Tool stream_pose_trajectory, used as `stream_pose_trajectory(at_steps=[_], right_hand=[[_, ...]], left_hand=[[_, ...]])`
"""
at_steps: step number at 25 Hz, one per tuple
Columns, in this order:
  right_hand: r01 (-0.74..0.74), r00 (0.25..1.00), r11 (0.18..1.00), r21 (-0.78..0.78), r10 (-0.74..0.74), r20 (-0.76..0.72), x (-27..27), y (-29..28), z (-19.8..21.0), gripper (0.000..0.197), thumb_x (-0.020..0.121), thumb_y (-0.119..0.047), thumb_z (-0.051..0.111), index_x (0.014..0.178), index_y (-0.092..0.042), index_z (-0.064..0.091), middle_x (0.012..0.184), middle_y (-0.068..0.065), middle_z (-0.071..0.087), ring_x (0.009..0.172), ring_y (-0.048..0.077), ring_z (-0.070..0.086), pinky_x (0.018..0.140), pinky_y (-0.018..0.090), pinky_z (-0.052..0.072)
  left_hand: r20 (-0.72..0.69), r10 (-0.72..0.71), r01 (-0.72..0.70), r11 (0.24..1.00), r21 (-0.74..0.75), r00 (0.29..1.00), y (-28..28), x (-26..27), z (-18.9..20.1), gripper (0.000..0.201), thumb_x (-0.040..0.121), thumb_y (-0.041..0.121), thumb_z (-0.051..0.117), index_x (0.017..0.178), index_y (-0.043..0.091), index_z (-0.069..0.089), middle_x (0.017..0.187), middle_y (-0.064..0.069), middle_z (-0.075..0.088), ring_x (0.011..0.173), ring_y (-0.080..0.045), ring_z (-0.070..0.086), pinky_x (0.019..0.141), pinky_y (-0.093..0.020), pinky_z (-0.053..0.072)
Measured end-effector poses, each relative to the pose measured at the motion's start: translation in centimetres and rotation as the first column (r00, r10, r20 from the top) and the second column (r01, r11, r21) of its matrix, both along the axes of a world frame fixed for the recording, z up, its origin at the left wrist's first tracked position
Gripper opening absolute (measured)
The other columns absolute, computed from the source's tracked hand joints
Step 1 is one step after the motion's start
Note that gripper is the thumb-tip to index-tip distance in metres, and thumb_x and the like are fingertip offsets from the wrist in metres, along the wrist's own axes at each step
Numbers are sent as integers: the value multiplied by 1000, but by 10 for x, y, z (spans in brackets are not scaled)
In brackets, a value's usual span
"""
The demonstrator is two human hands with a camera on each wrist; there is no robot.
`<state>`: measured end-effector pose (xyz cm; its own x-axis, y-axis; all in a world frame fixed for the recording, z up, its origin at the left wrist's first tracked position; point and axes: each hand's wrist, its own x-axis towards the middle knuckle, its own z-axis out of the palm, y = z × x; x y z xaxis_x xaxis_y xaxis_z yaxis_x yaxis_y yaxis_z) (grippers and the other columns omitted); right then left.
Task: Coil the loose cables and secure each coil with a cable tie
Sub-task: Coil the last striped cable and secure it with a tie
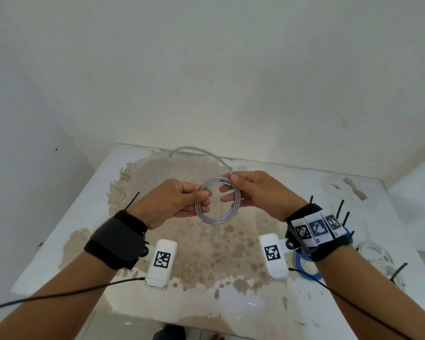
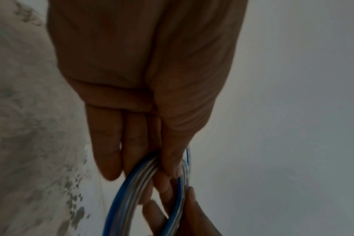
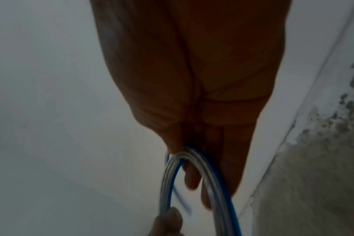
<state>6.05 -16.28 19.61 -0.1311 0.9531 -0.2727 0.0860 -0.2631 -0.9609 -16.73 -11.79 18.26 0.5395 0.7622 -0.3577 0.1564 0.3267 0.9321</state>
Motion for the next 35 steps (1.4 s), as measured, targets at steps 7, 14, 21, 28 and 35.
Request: stream_pose_trajectory(at_steps=[7,14,21,28,35], right_hand=[[-221,970,968,-116,231,80,3,-12,2,33,105,-33,51,119,-11,71,105,7,77,90,22,70,82,35,61],[-144,955,990,2,139,262,5,-12,-8,25,103,-27,58,100,-8,73,89,8,78,81,16,74,73,33,62],[-212,917,976,-39,213,338,11,-9,-6,26,102,-29,60,101,-8,74,89,6,78,84,16,74,73,29,62],[-147,961,989,-11,145,237,12,-6,-5,24,103,-27,59,107,-8,73,94,10,78,89,21,77,72,31,62],[-185,938,981,-52,192,287,11,-3,-13,24,101,-28,61,104,-8,75,87,7,77,82,20,76,66,28,60]], left_hand=[[-188,-116,128,990,54,975,9,-4,8,25,86,28,74,103,10,77,91,-5,77,84,-13,73,75,-21,58],[-411,-120,235,942,240,904,4,-1,14,36,86,53,68,96,21,79,90,-4,78,92,-20,75,87,-33,60],[-531,131,332,650,683,837,5,7,52,28,96,50,57,117,38,72,106,35,61,87,13,59,78,0,40],[-308,-135,230,927,297,942,8,5,19,21,101,18,58,115,16,74,98,-3,78,93,-23,74,86,-34,60],[-257,-145,185,973,138,955,-1,8,4,19,91,25,73,107,15,76,95,-7,78,86,-14,73,81,-24,60]])
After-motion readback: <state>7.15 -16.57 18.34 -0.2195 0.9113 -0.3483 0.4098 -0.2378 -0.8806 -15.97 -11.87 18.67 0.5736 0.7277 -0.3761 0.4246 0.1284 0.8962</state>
